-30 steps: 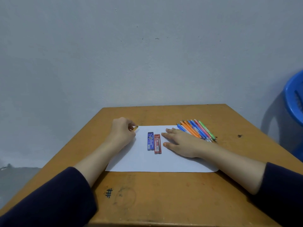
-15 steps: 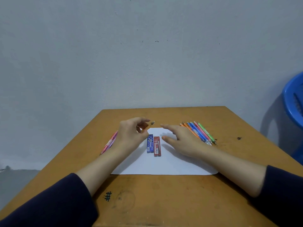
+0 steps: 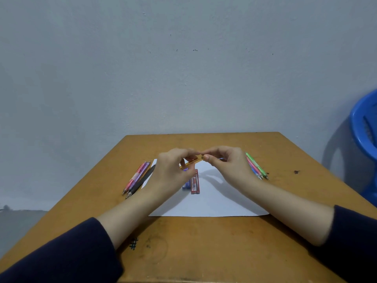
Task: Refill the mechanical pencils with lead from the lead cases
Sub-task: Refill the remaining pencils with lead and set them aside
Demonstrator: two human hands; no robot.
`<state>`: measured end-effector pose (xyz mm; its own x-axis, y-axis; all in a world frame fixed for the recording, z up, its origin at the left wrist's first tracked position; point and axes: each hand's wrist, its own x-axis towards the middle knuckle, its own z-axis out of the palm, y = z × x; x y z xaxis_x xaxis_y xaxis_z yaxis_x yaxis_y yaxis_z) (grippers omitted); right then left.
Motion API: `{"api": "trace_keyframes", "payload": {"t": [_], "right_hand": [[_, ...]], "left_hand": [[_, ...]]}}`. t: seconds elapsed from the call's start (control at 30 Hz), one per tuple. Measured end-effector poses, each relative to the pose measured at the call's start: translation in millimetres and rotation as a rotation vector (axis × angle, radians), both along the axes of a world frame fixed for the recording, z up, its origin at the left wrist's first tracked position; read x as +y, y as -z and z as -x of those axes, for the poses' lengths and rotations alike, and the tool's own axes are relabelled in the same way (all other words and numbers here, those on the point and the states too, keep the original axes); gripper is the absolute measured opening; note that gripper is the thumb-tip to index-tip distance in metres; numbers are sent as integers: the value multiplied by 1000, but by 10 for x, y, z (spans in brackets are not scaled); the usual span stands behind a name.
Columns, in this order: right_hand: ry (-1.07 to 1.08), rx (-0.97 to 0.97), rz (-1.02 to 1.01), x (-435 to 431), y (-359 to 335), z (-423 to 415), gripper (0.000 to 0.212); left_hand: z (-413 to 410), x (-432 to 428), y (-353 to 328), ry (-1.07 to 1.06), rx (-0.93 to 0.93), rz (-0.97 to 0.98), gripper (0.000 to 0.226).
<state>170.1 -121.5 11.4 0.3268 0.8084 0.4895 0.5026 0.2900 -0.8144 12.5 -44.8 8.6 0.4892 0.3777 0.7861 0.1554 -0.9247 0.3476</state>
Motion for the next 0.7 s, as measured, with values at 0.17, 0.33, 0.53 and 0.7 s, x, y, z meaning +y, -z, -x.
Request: {"api": "trace_keyframes", "payload": {"t": [0.17, 0.33, 0.53, 0.7], "right_hand": [[4, 181, 0, 13, -8, 6, 20], [28, 357, 4, 18, -39, -41, 16], [36, 504, 8, 42, -38, -95, 14], [44, 562, 9, 52, -51, -114, 13]], "left_hand": [[-7, 29, 20, -37, -18, -37, 24], [24, 111, 43, -55, 19, -27, 46], [20, 167, 68, -82, 12, -6, 33], [17, 167, 64, -111, 33, -14, 23]]}}
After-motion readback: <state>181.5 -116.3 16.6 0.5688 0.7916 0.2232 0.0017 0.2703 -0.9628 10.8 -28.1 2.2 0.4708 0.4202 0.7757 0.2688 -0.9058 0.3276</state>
